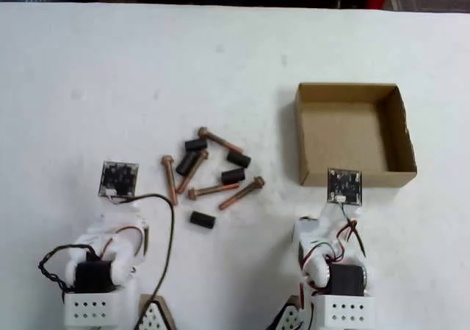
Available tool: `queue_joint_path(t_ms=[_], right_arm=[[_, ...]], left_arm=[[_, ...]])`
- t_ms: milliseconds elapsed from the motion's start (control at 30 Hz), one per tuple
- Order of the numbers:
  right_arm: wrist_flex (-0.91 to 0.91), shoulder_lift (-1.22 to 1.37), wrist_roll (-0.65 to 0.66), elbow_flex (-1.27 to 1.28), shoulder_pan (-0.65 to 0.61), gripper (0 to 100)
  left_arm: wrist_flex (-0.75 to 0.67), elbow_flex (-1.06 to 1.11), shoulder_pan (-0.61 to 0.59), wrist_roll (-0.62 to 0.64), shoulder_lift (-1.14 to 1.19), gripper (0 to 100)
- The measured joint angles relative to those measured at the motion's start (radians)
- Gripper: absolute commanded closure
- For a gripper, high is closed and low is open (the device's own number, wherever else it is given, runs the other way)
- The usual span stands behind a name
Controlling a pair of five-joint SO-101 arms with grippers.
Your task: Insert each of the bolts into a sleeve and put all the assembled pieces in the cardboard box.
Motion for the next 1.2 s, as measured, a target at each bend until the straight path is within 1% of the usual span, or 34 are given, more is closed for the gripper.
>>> queue_joint_path(t_ms=[967,1200], right_arm=[[0.0,0.0,0.0,0.0,0.0,98.1],[0.0,0.0,0.0,0.0,0.04,98.1]], left_arm=[[0.0,0.0,0.0,0.0,0.0,98],[0.0,0.0,0.0,0.0,0.0,98]])
